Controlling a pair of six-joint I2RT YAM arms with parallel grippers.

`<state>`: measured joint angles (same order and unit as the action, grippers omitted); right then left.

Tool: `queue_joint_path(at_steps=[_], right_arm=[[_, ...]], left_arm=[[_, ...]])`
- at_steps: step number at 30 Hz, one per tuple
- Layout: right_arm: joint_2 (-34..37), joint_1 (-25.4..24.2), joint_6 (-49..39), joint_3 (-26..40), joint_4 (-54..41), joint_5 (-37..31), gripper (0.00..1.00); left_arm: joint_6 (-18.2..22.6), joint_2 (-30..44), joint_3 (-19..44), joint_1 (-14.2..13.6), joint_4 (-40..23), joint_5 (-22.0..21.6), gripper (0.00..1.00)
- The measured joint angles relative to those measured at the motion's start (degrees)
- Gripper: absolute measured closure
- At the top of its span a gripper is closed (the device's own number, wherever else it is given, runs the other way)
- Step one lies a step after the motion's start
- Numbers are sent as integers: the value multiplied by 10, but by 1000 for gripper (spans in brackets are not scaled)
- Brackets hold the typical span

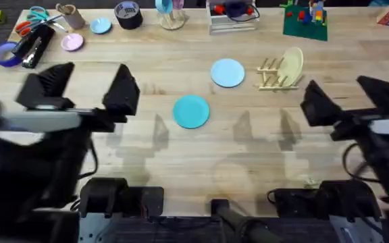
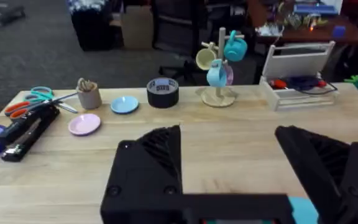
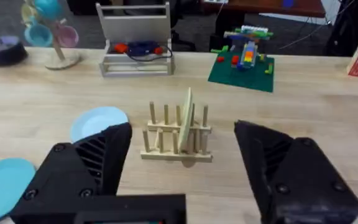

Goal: Pick up the plates from the table one by one and place each into a slot on the dish rack.

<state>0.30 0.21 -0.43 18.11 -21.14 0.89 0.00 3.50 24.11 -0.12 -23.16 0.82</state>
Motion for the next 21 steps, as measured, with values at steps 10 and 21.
queue_joint_path(at_steps=[10,21], right_arm=[[148,0,0,198,-122,0,10],[405,0,0,450,-278,3,10]], left_arm=[[-4,219,258,0,-168,1,70],[-22,465,515,0,-367,17,70]])
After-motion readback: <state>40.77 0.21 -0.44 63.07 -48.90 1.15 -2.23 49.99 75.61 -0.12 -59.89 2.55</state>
